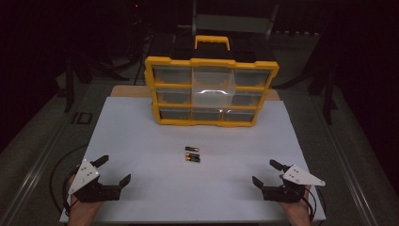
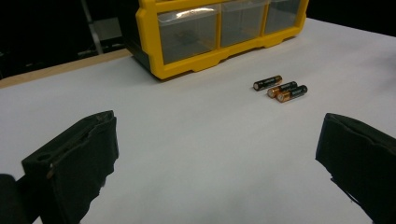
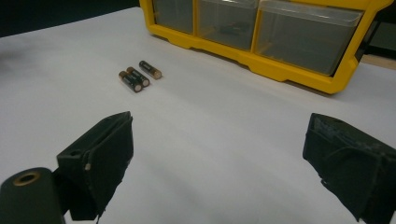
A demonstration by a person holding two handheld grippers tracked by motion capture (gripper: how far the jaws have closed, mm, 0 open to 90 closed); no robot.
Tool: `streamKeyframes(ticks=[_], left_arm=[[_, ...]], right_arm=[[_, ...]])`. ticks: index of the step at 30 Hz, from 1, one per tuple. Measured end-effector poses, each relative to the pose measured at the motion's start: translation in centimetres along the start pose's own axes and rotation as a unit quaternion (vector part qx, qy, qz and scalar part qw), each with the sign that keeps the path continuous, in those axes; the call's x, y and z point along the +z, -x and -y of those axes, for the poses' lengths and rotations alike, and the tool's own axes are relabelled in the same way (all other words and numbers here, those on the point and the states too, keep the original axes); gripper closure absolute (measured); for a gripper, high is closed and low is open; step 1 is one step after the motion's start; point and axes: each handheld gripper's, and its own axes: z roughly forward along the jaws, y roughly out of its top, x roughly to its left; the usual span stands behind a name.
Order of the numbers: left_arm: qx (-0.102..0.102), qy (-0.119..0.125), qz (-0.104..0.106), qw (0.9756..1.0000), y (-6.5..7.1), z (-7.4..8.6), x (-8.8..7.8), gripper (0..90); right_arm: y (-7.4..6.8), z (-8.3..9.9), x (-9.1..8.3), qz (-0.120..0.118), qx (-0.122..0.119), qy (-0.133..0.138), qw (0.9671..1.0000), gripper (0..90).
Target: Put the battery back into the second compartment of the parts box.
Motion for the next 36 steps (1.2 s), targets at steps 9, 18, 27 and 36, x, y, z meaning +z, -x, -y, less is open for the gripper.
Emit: streamKeyframes(ticks=[9, 18, 27, 36], left_arm=[[0.0, -0.008, 0.002, 1.0, 0.1, 0.1, 0.3, 0.1], [0.01, -0.008, -0.002, 0.9999, 0.4, -0.1, 0.7, 0.2], [0.012, -0.013, 0.002, 0.9998, 0.7, -0.1, 0.9, 0.2], [0.013, -0.015, 0.005, 0.9998, 0.8, -0.1, 1.0, 0.2]], right_arm=[[0.1, 0.0, 0.1, 0.001, 0.004, -0.001, 1.0, 8.2], [0.2, -1.9, 0.6, -0.001, 0.005, -0.01, 0.9999, 8.3], [-0.3, -4.8, 3.1, -0.025, -0.026, -0.043, 0.9984, 8.8], [-1.2, -8.6, 6.0, -0.053, -0.071, -0.072, 0.9935, 9.0]])
